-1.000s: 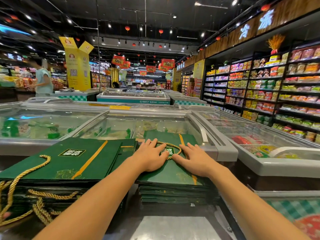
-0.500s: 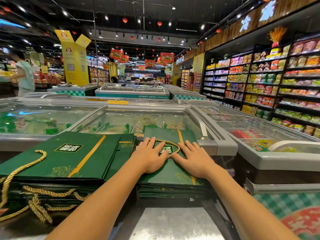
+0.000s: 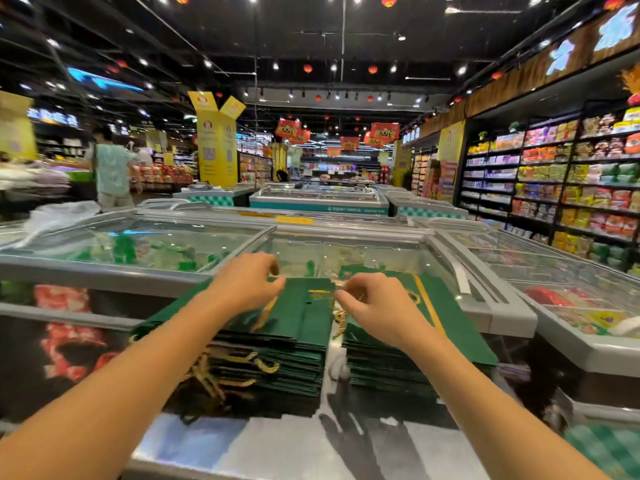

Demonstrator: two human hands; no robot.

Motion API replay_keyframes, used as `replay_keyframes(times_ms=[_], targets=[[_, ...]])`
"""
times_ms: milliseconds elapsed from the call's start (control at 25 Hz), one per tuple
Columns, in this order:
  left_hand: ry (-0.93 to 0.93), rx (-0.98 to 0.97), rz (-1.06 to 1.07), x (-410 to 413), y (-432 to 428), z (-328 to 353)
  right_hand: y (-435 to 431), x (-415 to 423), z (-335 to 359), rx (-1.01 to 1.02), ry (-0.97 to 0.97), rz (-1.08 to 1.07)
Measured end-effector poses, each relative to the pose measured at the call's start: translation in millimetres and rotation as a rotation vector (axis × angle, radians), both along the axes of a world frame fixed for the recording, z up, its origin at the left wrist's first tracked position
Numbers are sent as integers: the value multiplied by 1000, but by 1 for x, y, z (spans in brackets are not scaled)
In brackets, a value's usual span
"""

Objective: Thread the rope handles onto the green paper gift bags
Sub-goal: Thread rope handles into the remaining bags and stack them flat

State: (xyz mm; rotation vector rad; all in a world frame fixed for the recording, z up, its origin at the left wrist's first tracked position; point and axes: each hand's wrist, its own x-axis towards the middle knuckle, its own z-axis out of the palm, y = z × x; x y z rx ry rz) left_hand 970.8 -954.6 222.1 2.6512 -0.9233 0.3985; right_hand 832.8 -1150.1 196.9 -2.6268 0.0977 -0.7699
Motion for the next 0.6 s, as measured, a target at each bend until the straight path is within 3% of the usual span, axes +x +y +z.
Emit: replay_keyframes(times_ms=[200,400,600], targets=[[134,15,260,25,114,-20,63,34,-16,26,207,-26],[305,-235,237,18,157,-40,87,43,-28,-15,265,-199],[300,-479,243,4,151,-54,90,43,-29,208,283,-205]])
